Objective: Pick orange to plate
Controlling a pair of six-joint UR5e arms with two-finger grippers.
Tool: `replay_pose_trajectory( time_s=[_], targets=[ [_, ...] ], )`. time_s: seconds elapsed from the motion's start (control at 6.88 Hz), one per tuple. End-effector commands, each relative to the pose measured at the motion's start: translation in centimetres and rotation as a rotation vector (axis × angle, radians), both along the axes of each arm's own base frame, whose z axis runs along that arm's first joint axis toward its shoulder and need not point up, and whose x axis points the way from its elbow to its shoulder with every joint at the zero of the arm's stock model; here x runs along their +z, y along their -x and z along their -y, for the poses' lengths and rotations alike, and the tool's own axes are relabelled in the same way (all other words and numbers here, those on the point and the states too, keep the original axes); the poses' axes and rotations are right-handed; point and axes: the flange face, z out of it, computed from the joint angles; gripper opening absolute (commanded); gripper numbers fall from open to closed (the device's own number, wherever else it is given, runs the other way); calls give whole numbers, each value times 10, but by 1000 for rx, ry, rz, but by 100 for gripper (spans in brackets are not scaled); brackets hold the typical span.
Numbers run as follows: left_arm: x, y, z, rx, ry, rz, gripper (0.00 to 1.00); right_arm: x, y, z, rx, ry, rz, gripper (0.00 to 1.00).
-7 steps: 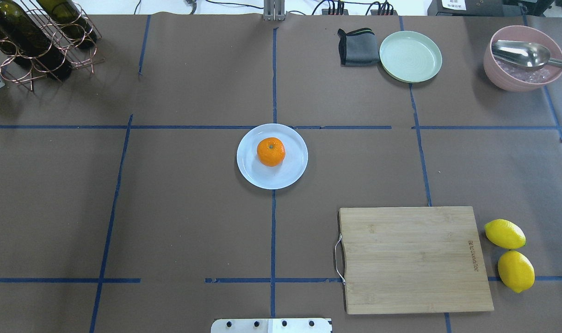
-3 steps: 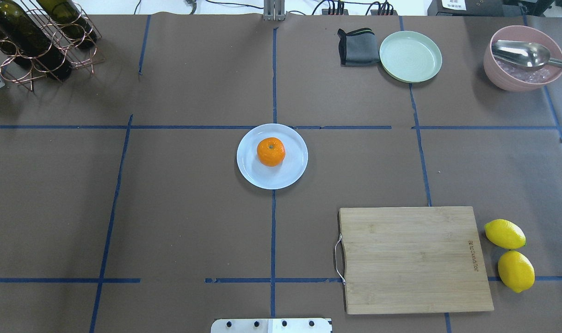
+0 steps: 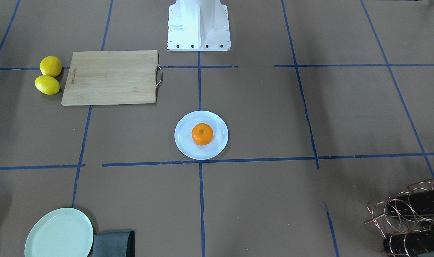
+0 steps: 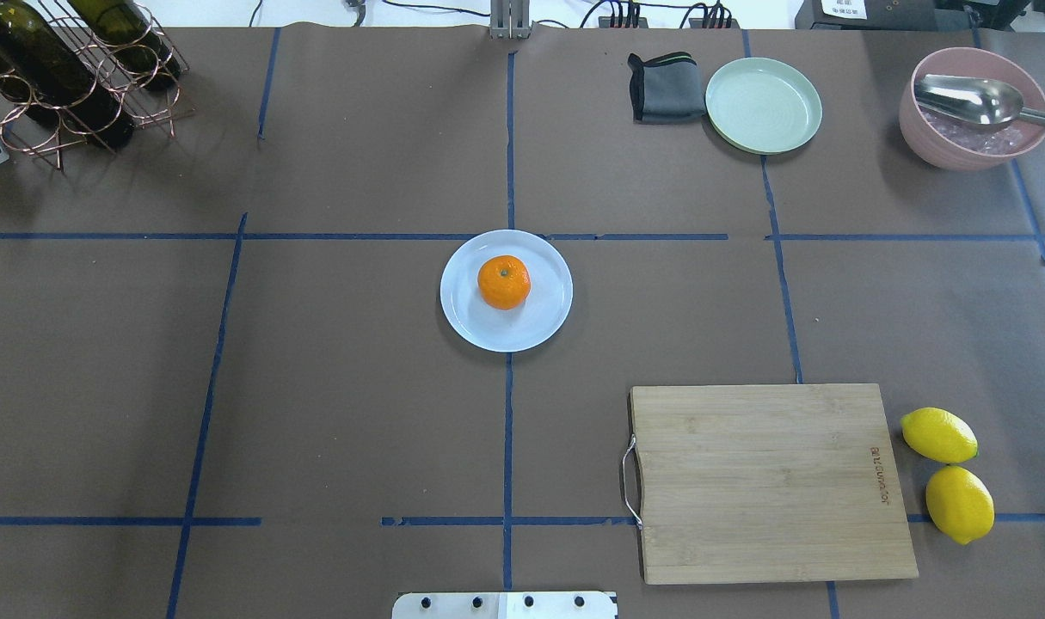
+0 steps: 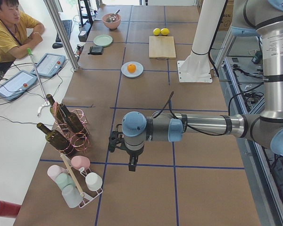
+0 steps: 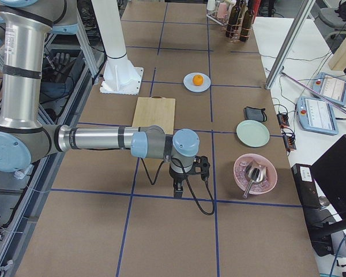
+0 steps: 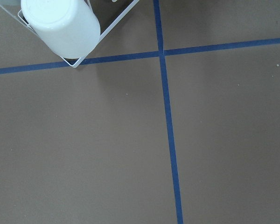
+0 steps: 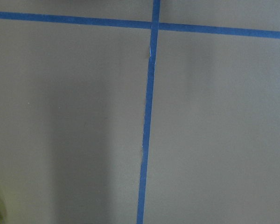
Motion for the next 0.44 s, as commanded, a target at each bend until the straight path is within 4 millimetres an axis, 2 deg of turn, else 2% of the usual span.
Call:
replay_pose_trajectory(
  time_s=[0.0,0.29],
  targets=[
    [0,0,0,0,1,2,100,-1,1,1,-1,-2,0,100],
    [0,0,0,0,-1,2,100,-1,1,1,-1,-2,0,100]
  ],
)
